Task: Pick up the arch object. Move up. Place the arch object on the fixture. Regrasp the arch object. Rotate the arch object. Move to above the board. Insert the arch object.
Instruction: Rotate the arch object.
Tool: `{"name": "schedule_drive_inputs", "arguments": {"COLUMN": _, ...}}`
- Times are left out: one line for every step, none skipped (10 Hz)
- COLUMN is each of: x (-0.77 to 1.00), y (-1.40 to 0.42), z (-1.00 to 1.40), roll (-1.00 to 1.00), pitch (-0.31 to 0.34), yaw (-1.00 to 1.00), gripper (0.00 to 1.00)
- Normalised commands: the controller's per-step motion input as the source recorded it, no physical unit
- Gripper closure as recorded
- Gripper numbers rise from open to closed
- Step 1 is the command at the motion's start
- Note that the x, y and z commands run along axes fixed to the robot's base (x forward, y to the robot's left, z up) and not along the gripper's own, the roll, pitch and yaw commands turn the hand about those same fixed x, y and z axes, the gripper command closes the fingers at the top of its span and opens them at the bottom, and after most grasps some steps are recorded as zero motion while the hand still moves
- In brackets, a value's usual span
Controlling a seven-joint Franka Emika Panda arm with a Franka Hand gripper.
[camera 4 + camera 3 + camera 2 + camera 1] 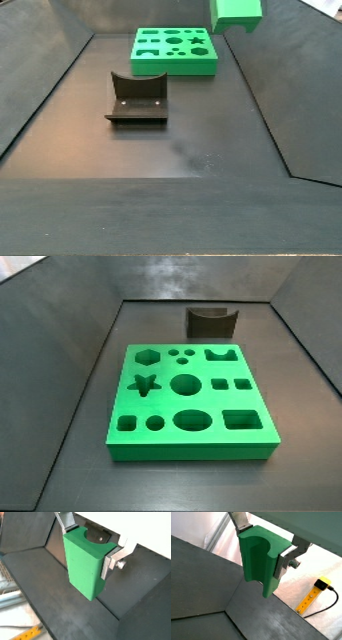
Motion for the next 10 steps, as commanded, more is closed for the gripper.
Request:
{"name": "schedule_drive_inputs", "arguments": {"x": 0.03, "y": 0.01, "z": 0.01, "roll": -0.97, "pitch": -0.058, "yaw": -1.0, "gripper": 1.0}}
{"name": "schedule_drive_inputs", "arguments": {"x": -0.08, "y": 0.05, "z": 0.06, "roll": -0.97, "pitch": -0.016, "yaw": -1.0, "gripper": 1.0}}
{"name": "schedule_drive_inputs", "arguments": {"x": -0.11, "y": 0.04, "z": 0.08, "roll": -0.95, "pitch": 0.027, "yaw": -1.0, "gripper": 1.0}}
{"name": "schedule_drive_inputs", "arguments": {"x": -0.06, "y": 0.03, "z": 0.04, "roll": -0.94, "pitch": 0.099, "yaw": -1.0, "gripper": 1.0}}
{"name": "schedule_drive_inputs", "arguments": {"x": -0.02, "y": 0.02, "z": 0.02, "roll": -0.93, "pitch": 0.136, "yaw": -1.0, "gripper": 1.0}}
{"name": "schedule_drive_inputs", "arguments": {"x": 0.0, "y": 0.02, "z": 0.01, "roll": -0.92, "pitch": 0.212, "yaw": -1.0, "gripper": 1.0}}
{"name": "schedule_drive_inputs", "arguments": {"x": -0.02, "y": 0.01, "z": 0.03, "roll": -0.92, "pitch": 0.264, "yaw": -1.0, "gripper": 1.0}}
{"name": "schedule_drive_inputs", "arguments": {"x": -0.05, "y": 0.02, "z": 0.05, "roll": -0.93, "pitch": 0.331, "yaw": -1.0, "gripper": 1.0}}
{"name": "schedule_drive_inputs", "arguments": {"x": -0.05, "y": 0.01, "z": 0.06, "roll": -0.95, "pitch": 0.399, "yaw": -1.0, "gripper": 1.0}}
{"name": "schedule_drive_inputs", "arguments": {"x": -0.04, "y": 0.02, "z": 0.06, "roll": -0.97, "pitch": 0.449, "yaw": -1.0, "gripper": 1.0}}
